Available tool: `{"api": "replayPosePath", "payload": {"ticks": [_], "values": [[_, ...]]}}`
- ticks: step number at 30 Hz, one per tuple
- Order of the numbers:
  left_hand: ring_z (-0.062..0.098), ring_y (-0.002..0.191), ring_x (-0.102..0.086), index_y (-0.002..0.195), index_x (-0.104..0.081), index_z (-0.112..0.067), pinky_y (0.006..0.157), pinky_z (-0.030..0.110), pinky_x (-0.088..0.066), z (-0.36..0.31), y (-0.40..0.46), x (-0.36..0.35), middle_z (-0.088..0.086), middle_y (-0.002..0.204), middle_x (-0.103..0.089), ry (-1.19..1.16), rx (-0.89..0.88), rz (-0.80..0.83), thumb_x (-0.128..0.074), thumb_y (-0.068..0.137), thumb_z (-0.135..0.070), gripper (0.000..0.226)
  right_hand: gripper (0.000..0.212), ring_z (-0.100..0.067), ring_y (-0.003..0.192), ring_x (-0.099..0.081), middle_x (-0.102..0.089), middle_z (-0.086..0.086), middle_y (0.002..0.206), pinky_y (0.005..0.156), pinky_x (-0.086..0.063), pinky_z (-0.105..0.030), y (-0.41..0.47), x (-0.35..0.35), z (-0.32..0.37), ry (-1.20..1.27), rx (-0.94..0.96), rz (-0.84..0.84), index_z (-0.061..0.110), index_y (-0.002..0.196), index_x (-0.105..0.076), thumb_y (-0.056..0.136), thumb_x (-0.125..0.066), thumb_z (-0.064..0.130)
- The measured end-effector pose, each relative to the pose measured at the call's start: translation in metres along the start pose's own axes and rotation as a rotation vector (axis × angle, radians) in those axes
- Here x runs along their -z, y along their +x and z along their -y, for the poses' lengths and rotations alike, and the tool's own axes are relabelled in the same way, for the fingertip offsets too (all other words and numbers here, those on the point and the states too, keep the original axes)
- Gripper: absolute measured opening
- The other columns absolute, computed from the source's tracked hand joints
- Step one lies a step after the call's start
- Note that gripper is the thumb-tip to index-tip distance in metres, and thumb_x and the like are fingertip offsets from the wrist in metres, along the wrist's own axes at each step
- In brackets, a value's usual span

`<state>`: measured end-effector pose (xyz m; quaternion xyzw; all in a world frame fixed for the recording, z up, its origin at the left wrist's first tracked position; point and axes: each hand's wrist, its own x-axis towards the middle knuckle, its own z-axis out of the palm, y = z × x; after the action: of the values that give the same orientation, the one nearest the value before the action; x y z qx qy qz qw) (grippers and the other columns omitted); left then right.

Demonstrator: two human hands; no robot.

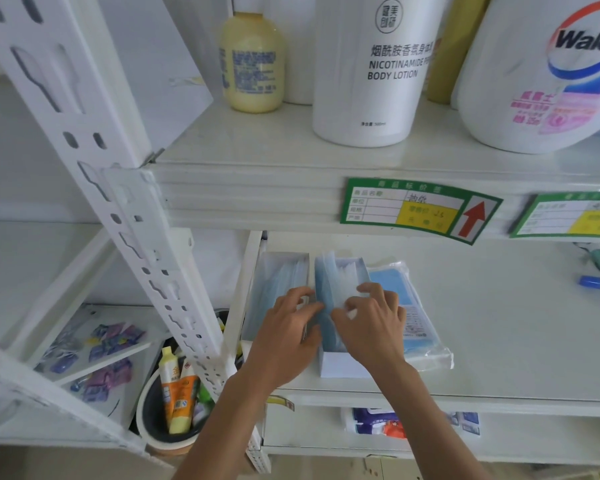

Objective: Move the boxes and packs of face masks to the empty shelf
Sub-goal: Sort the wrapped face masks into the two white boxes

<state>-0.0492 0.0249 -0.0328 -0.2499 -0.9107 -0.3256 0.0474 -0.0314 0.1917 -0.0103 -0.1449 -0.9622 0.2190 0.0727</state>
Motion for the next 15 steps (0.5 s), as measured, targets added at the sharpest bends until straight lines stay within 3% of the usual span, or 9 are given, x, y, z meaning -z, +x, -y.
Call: {"api": "replayPosePath", "payload": {"ticks": [2, 4, 6, 7, 11, 13, 15], "values": [[0.015, 0.139, -0.033, 0.146, -0.047, -0.026, 0.117, 0.037, -0.035, -0.006, -0.005, 0.002, -0.007, 0.154, -0.034, 0.047, -0.043, 0.006, -0.053, 0.091, -0.047, 0.059, 0.027, -0.019, 0.114, -0.045, -0.055, 0.012, 0.119, 0.096, -0.036, -0.038, -0.006, 0.008, 0.007, 0.081, -0.002, -0.044, 0.026, 0.091, -0.075, 0.088, -0.057, 0.046], [0.01, 0.143, -0.028, 0.153, -0.032, -0.027, 0.118, 0.032, -0.03, -0.014, -0.01, 0.001, -0.009, 0.156, -0.028, 0.073, -0.071, 0.013, -0.054, 0.085, -0.057, 0.077, 0.025, -0.017, 0.087, -0.06, -0.065, 0.013, 0.089, 0.078, -0.049, -0.036, -0.009, 0.018, 0.016, 0.282, -0.026, -0.011, 0.025, 0.074, -0.068, 0.086, -0.055, 0.042], [0.004, 0.142, -0.031, 0.153, -0.027, -0.026, 0.114, 0.024, -0.034, -0.023, -0.014, 0.0, -0.011, 0.154, -0.029, -0.02, -0.053, -0.009, -0.06, 0.082, -0.059, 0.085, 0.026, -0.008, 0.06, -0.057, -0.065, 0.007, 0.07, 0.055, -0.047, -0.025, -0.011, 0.025, 0.027, 0.462, -0.046, 0.043, 0.022, 0.066, -0.059, 0.087, -0.055, 0.037], [0.003, 0.139, -0.037, 0.151, -0.03, -0.024, 0.109, 0.021, -0.04, -0.028, -0.014, -0.001, -0.011, 0.15, -0.034, -0.107, -0.026, -0.043, -0.065, 0.082, -0.055, 0.084, 0.025, -0.005, 0.055, -0.056, -0.064, 0.008, 0.068, 0.05, -0.042, -0.017, -0.013, 0.027, 0.032, 0.516, -0.032, 0.051, 0.023, 0.066, -0.058, 0.088, -0.056, 0.035], [0.006, 0.114, -0.061, 0.134, -0.055, -0.017, 0.095, 0.019, -0.051, -0.033, -0.017, 0.0, -0.007, 0.124, -0.06, -0.456, 0.203, -0.409, -0.07, 0.093, -0.016, 0.044, 0.019, 0.003, 0.073, -0.064, -0.071, 0.013, 0.078, 0.059, -0.044, -0.008, -0.022, 0.025, 0.049, 0.737, 0.112, 0.173, 0.024, 0.086, -0.072, 0.09, -0.057, 0.036], [0.014, 0.103, -0.069, 0.118, -0.066, -0.02, 0.089, 0.026, -0.055, -0.029, -0.019, 0.004, -0.008, 0.105, -0.072, -0.607, 0.398, -0.579, -0.06, 0.099, -0.01, 0.022, 0.021, 0.003, 0.088, -0.066, -0.072, 0.02, 0.09, 0.073, -0.047, -0.009, -0.027, 0.017, 0.056, 0.77, 0.242, 0.279, 0.027, 0.093, -0.073, 0.093, -0.054, 0.037], [0.02, 0.094, -0.073, 0.106, -0.071, -0.021, 0.082, 0.032, -0.059, -0.026, -0.02, 0.011, -0.006, 0.091, -0.076, -0.796, 0.532, -0.717, -0.053, 0.102, -0.007, 0.023, 0.022, 0.002, 0.103, -0.063, -0.07, 0.021, 0.104, 0.087, -0.047, -0.014, -0.031, 0.007, 0.06, 0.738, 0.351, 0.312, 0.029, 0.102, -0.071, 0.097, -0.051, 0.037]]}}
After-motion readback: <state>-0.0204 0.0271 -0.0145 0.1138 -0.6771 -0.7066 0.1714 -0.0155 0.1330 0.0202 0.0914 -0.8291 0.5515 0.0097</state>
